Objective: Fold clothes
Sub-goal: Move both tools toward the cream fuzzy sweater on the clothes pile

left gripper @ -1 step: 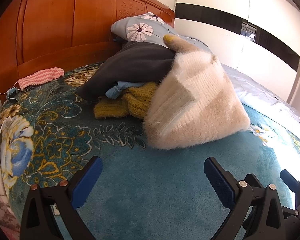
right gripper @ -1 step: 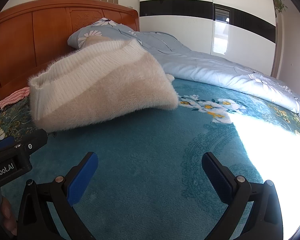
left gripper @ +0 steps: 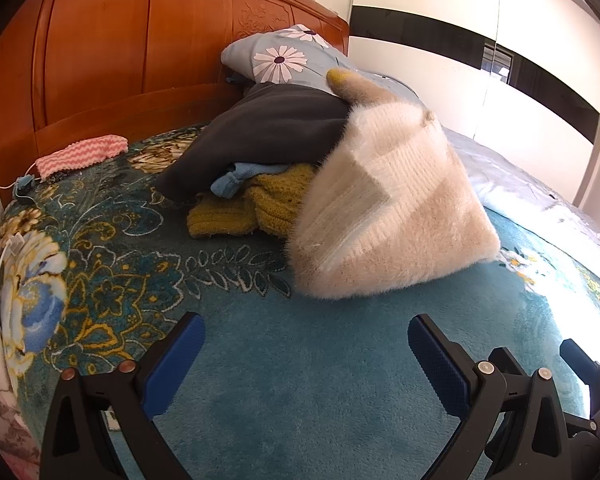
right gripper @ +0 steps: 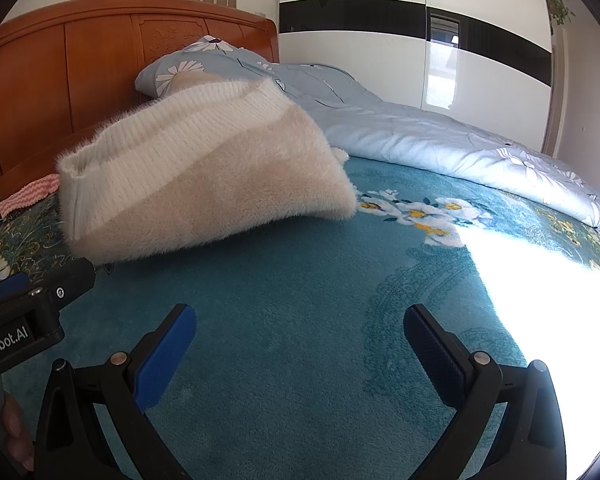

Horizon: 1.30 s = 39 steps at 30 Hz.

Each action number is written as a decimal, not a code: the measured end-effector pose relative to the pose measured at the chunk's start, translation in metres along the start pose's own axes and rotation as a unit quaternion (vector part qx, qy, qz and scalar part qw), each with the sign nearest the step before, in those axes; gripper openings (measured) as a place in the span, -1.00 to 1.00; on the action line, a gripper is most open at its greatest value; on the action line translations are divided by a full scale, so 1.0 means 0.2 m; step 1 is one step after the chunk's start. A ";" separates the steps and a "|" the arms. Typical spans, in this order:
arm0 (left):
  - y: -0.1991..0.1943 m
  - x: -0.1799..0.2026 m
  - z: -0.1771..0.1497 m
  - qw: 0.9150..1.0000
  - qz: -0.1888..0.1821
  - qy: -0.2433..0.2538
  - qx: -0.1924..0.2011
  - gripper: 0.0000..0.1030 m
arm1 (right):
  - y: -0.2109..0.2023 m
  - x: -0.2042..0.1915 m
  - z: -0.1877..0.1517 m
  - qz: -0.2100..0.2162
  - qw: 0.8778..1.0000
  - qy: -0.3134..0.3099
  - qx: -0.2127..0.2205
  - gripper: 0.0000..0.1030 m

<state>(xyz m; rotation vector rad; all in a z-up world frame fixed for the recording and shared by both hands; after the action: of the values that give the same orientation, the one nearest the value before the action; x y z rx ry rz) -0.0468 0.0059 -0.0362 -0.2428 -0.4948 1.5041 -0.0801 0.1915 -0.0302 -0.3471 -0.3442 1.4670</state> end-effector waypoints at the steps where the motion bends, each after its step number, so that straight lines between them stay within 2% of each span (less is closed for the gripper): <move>1: 0.00 0.00 0.00 1.000 -0.001 0.000 0.001 1.00 | 0.00 0.00 0.00 0.000 1.000 0.000 0.001 1.00; 17: 0.01 0.02 0.00 1.000 -0.008 0.006 -0.002 1.00 | 0.01 0.01 0.00 -0.001 1.000 0.003 -0.004 1.00; 26: -0.02 0.03 0.05 1.000 0.018 0.003 0.005 1.00 | 0.00 0.00 0.01 0.010 1.000 0.008 -0.014 1.00; 34: -0.12 0.07 0.12 0.999 0.042 0.004 0.032 1.00 | -0.13 0.03 0.13 0.019 1.000 -0.001 -0.003 1.00; 39: -0.15 0.07 0.17 0.999 0.036 -0.011 0.036 1.00 | -0.26 0.07 0.26 0.030 0.999 -0.014 0.015 1.00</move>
<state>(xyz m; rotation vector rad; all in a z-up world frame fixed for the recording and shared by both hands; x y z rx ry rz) -0.0354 0.0124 0.0099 -0.1903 -0.4520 1.5935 -0.0547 0.2018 0.0403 -0.3156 -0.3357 1.5357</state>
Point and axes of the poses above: each gripper's, at about its wrist camera, not at the fingertips, and y roughly the way its jaws point, x to its right, z to its top, the point moved 6 cm from there along y, roughly the way its jaws point, and after that the axes turned 11 degrees about x, right-handed, at the moved point
